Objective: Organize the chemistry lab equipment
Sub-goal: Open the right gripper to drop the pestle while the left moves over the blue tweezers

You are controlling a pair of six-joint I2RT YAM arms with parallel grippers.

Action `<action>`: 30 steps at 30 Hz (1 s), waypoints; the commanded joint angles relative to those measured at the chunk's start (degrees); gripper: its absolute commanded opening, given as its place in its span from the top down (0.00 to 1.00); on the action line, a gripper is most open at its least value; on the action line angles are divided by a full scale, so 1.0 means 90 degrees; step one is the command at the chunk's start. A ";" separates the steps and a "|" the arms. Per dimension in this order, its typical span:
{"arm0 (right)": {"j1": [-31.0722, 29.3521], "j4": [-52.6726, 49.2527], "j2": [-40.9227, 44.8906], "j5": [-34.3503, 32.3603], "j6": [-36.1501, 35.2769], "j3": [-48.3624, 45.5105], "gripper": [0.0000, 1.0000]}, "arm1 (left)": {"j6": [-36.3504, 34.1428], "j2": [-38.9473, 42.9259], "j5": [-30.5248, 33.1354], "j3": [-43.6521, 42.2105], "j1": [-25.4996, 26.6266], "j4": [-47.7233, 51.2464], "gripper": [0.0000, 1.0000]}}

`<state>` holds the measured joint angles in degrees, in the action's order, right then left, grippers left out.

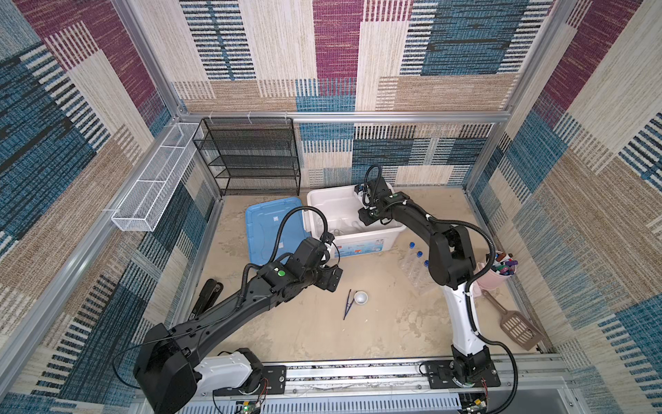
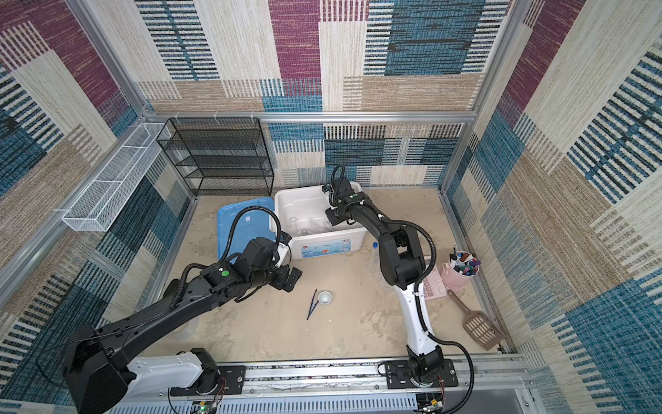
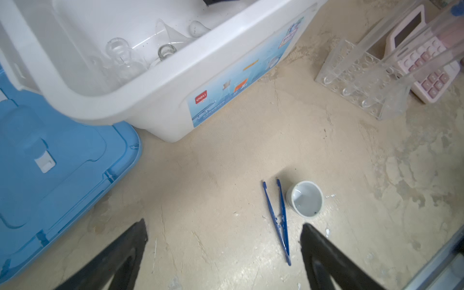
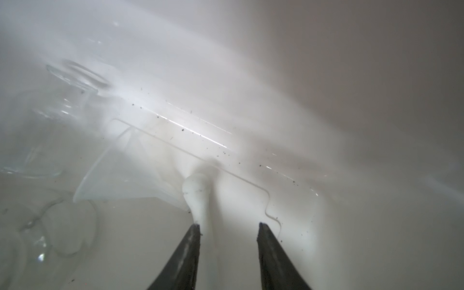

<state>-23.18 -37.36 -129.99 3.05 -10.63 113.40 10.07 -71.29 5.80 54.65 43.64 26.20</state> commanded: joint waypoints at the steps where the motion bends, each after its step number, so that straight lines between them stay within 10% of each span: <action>1: -0.0003 0.0196 0.0230 0.0106 0.0142 0.0007 0.45 | -0.0089 -0.0133 0.0064 0.0070 0.0158 0.0151 0.03; 14: -0.0021 0.0824 0.2370 -0.0213 0.0729 -0.1518 0.07 | 0.0343 -0.0135 0.0495 -0.0279 0.0210 -0.0201 0.01; 30: -0.0896 0.0815 0.5053 -0.0730 0.1622 -0.4540 0.01 | 0.0734 -0.0645 -0.0061 -0.0851 0.0738 0.0075 0.10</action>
<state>-31.14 -31.27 -86.59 -1.72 0.64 74.61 13.58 -76.40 6.92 47.57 48.84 26.63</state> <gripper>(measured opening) 0.990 0.900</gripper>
